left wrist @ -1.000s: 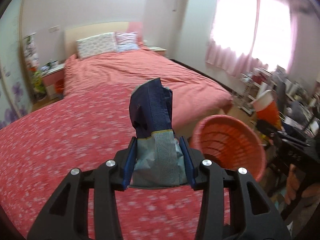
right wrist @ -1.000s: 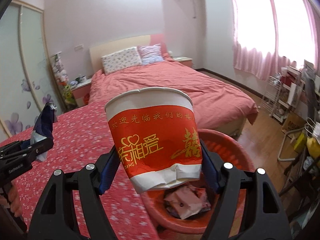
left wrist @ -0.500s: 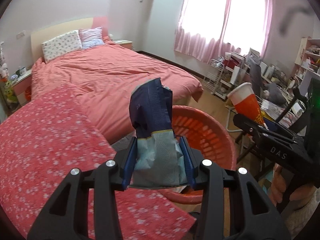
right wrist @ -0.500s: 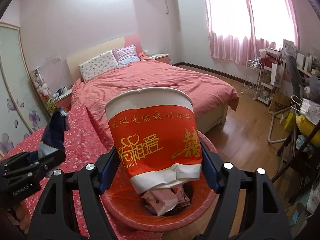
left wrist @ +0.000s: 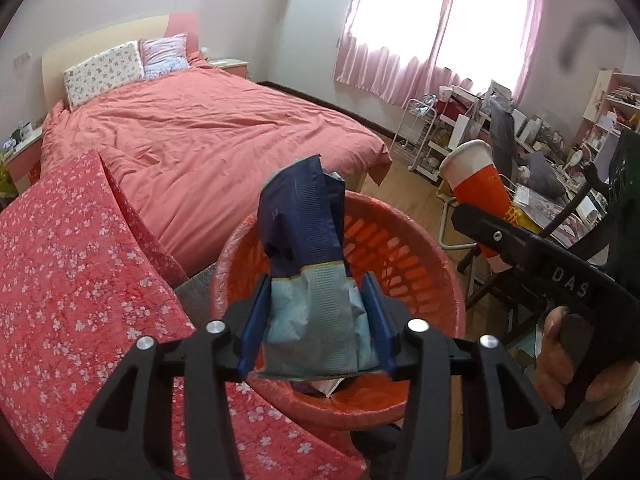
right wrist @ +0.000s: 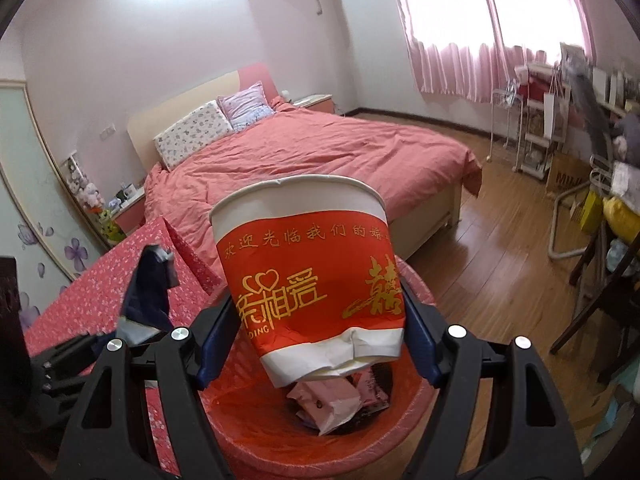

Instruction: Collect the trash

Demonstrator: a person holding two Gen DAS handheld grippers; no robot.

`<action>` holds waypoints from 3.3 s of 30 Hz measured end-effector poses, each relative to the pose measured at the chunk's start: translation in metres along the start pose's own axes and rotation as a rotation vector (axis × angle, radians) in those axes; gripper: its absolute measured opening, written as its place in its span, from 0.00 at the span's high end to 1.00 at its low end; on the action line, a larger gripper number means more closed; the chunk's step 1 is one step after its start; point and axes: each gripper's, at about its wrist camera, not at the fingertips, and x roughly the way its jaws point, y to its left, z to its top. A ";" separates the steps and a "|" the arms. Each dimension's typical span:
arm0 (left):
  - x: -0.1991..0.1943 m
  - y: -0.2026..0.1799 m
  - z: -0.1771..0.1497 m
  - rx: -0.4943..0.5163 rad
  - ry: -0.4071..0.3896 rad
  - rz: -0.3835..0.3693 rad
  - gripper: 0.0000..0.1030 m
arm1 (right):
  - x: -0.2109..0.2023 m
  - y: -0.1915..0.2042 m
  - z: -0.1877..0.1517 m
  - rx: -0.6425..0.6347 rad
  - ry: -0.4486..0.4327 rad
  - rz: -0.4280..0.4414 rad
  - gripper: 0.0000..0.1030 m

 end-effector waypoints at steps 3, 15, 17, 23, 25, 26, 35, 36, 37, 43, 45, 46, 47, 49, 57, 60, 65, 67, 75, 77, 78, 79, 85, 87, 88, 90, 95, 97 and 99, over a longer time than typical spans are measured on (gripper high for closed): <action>0.010 0.005 -0.001 -0.027 0.027 -0.009 0.46 | 0.005 -0.006 0.001 0.026 0.011 0.010 0.21; -0.022 0.044 -0.017 -0.075 -0.008 0.117 0.41 | -0.028 0.003 -0.010 -0.018 -0.059 -0.065 0.16; -0.043 0.050 -0.025 -0.077 -0.040 0.157 0.39 | -0.047 0.010 -0.014 -0.047 -0.103 -0.075 0.14; -0.111 0.058 -0.048 -0.101 -0.143 0.269 0.27 | -0.092 0.037 -0.033 -0.138 -0.203 -0.100 0.03; -0.138 0.059 -0.062 -0.118 -0.182 0.318 0.19 | -0.109 0.047 -0.045 -0.167 -0.236 -0.119 0.02; -0.151 0.060 -0.069 -0.126 -0.199 0.349 0.17 | -0.113 0.051 -0.049 -0.178 -0.246 -0.129 0.02; -0.230 0.050 -0.140 -0.215 -0.273 0.570 0.04 | -0.159 0.084 -0.101 -0.235 -0.330 -0.245 0.02; -0.235 0.048 -0.147 -0.223 -0.276 0.584 0.04 | -0.161 0.085 -0.104 -0.231 -0.332 -0.243 0.02; -0.242 0.045 -0.156 -0.235 -0.282 0.602 0.04 | -0.165 0.086 -0.109 -0.227 -0.332 -0.238 0.02; -0.266 0.028 -0.187 -0.277 -0.315 0.677 0.04 | -0.177 0.089 -0.125 -0.220 -0.311 -0.224 0.02; -0.273 0.022 -0.196 -0.282 -0.340 0.702 0.04 | -0.177 0.091 -0.128 -0.228 -0.298 -0.228 0.02; -0.277 0.019 -0.201 -0.282 -0.354 0.713 0.04 | -0.179 0.094 -0.133 -0.232 -0.297 -0.230 0.02; -0.280 0.017 -0.205 -0.282 -0.365 0.722 0.04 | -0.178 0.094 -0.134 -0.238 -0.292 -0.232 0.02; -0.284 0.015 -0.211 -0.281 -0.376 0.732 0.04 | -0.179 0.097 -0.139 -0.243 -0.285 -0.239 0.02; -0.284 0.022 -0.230 -0.332 -0.348 0.718 0.04 | -0.176 0.100 -0.154 -0.252 -0.243 -0.246 0.02; -0.283 0.024 -0.233 -0.341 -0.342 0.715 0.04 | -0.174 0.103 -0.159 -0.253 -0.233 -0.250 0.02; -0.281 0.025 -0.234 -0.346 -0.337 0.707 0.04 | -0.172 0.105 -0.162 -0.259 -0.219 -0.253 0.02; -0.278 0.026 -0.235 -0.347 -0.330 0.706 0.04 | -0.171 0.105 -0.163 -0.262 -0.215 -0.255 0.02; -0.274 0.027 -0.238 -0.356 -0.320 0.714 0.04 | -0.168 0.108 -0.167 -0.270 -0.212 -0.279 0.02; -0.274 0.028 -0.239 -0.362 -0.319 0.714 0.04 | -0.167 0.109 -0.168 -0.271 -0.208 -0.282 0.02; -0.274 0.029 -0.239 -0.366 -0.316 0.715 0.04 | -0.166 0.109 -0.168 -0.270 -0.204 -0.282 0.02; -0.273 0.029 -0.239 -0.369 -0.314 0.716 0.04 | -0.165 0.109 -0.169 -0.269 -0.199 -0.282 0.02; -0.272 0.032 -0.241 -0.380 -0.304 0.715 0.04 | -0.164 0.110 -0.169 -0.270 -0.188 -0.281 0.02; -0.272 0.033 -0.241 -0.380 -0.305 0.715 0.04 | -0.164 0.109 -0.169 -0.271 -0.189 -0.281 0.02; -0.271 0.033 -0.241 -0.379 -0.305 0.716 0.04 | -0.164 0.109 -0.169 -0.270 -0.189 -0.281 0.02; -0.272 0.033 -0.241 -0.380 -0.305 0.715 0.04 | -0.165 0.109 -0.169 -0.270 -0.191 -0.281 0.02; -0.273 0.034 -0.240 -0.383 -0.314 0.715 0.04 | -0.164 0.109 -0.168 -0.272 -0.194 -0.280 0.02; -0.274 0.033 -0.240 -0.383 -0.321 0.716 0.04 | -0.164 0.109 -0.168 -0.275 -0.198 -0.279 0.02; -0.275 0.031 -0.239 -0.380 -0.329 0.720 0.04 | -0.165 0.111 -0.168 -0.278 -0.202 -0.277 0.02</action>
